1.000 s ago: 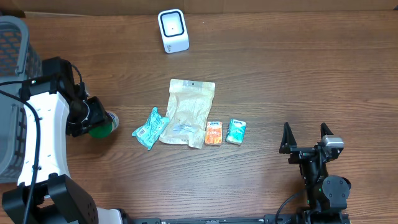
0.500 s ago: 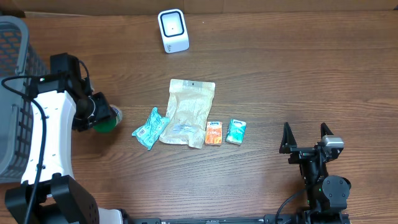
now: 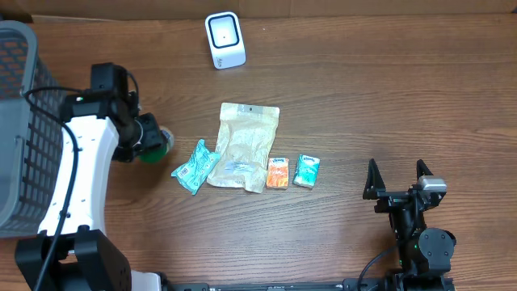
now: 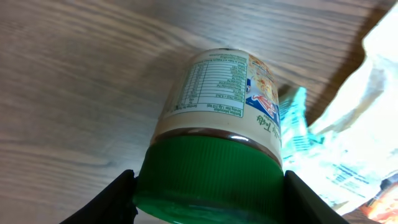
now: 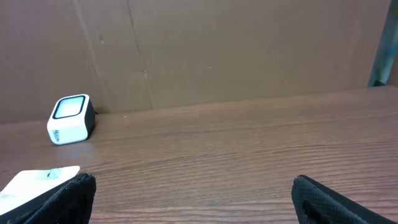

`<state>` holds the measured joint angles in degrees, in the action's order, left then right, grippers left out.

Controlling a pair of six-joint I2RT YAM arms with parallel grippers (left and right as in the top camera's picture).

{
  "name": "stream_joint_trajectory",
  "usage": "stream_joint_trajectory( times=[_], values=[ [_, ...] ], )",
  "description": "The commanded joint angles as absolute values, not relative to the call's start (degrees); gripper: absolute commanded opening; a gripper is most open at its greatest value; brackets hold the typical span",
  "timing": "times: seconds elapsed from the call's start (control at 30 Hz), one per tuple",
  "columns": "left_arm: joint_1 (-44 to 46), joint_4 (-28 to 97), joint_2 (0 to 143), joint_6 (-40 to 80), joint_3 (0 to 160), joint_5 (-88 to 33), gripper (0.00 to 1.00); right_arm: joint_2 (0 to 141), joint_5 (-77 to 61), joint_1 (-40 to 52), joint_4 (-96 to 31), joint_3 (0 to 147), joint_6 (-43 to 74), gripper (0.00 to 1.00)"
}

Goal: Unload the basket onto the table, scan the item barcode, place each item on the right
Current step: 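Carry the jar toward the table center beside the clear bag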

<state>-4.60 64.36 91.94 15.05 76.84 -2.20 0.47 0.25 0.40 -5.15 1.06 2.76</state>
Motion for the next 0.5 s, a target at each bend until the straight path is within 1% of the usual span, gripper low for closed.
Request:
stream_joint_trajectory(
  times=[0.0, 0.13, 0.23, 0.47],
  values=[
    [-2.6, 62.8, 91.6, 17.0, 76.1, -1.3, 0.41, 0.2, 0.5, 0.3, -4.8, 0.5, 2.5, 1.00],
    [-0.4, 60.1, 91.6, 18.6, 74.5, -1.3, 0.41, 0.2, 0.5, 0.3, -4.8, 0.5, 2.5, 1.00],
    [1.0, 58.3, 91.6, 20.5, 72.6, -1.3, 0.45, 0.2, 0.5, 0.3, -4.8, 0.5, 2.5, 1.00],
    [1.6, 57.6, 94.2, 23.2, 70.7, -1.6, 0.49, 0.2, 0.5, 0.3, -4.8, 0.5, 2.5, 0.99]
  ],
)
